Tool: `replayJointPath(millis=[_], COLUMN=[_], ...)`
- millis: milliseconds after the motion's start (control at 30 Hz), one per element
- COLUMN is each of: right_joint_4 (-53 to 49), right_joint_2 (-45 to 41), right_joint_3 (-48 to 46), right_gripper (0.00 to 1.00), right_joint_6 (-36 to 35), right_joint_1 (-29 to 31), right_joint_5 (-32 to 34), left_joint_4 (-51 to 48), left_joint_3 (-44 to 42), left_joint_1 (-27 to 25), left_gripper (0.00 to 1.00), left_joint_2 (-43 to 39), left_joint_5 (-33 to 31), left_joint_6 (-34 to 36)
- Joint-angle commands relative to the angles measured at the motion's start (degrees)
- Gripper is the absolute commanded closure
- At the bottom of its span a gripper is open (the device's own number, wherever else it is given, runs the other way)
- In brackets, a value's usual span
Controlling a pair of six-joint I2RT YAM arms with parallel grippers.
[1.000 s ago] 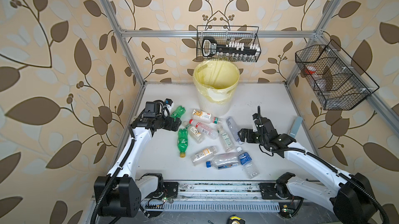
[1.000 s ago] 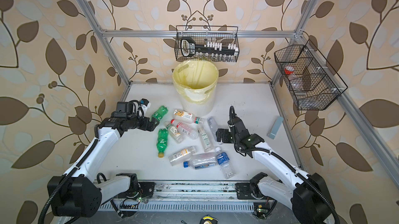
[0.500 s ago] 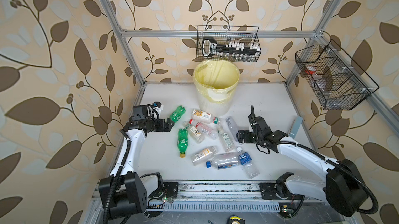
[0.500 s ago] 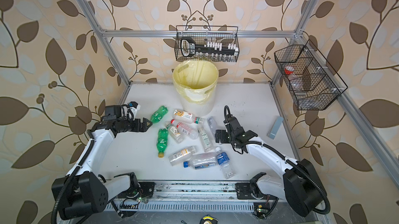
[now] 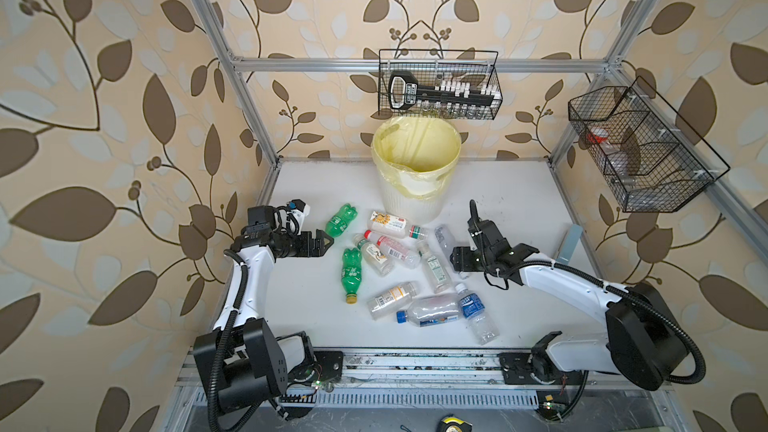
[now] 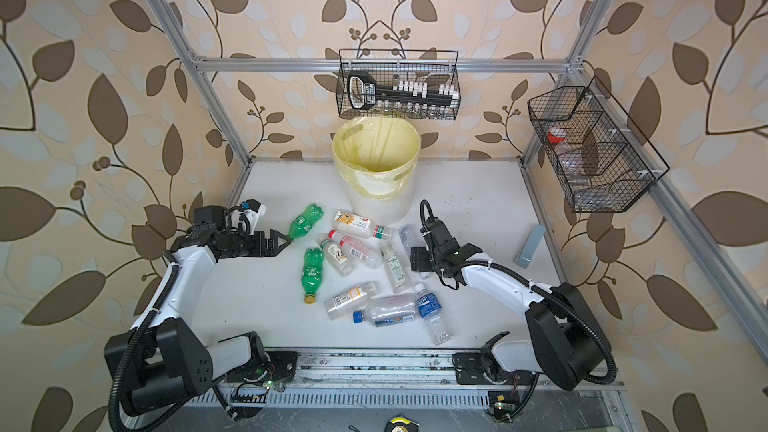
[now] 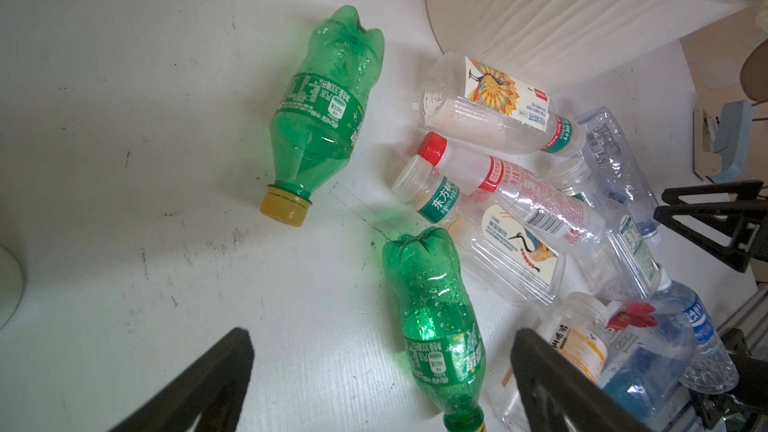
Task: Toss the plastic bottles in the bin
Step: 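Close the right gripper on the clear blue-capped bottle and lift it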
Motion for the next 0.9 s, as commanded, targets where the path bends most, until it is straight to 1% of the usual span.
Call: replayJointPath(millis=[0, 67, 200, 533, 633, 800, 867], right_joint_4=[0.2, 0.3, 0.7, 3.0, 3.3, 3.3, 3.0], right_joint_2=[1.5, 2.3, 4.3, 8.1, 8.5, 7.7, 7.3], right_joint_3=[1.6, 1.9, 2.7, 3.2, 3.3, 2.8, 2.6], right_gripper=[0.24, 0.24, 0.29, 0.29, 0.37, 0.41, 0.44], right_joint_6=[-0.5, -0.7, -1.4, -2.1, -2.5, -3.5, -4.1], right_joint_1=[0.3, 0.4, 0.4, 0.4, 0.4, 0.4, 0.4], right_joint_5=[1.9, 2.3, 2.9, 2.0, 2.2, 3.5, 4.2], left_joint_4=[-0.7, -2.0, -1.6, -2.2, -1.8, 2.8, 2.4], left_joint_3=[1.0, 1.3, 1.0, 1.7, 1.3, -0.9, -0.7], left_joint_1=[0.4, 0.4, 0.4, 0.4, 0.4, 0.4, 0.4], left_gripper=[0.01, 0.01, 0.01, 0.01, 0.01, 0.01, 0.01], left_joint_2=[-1.5, -1.3, -1.5, -1.4, -1.5, -3.4, -3.4], left_joint_5=[1.9, 3.0, 3.1, 2.1, 3.3, 1.7, 2.3], left_joint_6=[1.8, 3.4, 3.3, 1.7, 1.3, -3.5, -3.5])
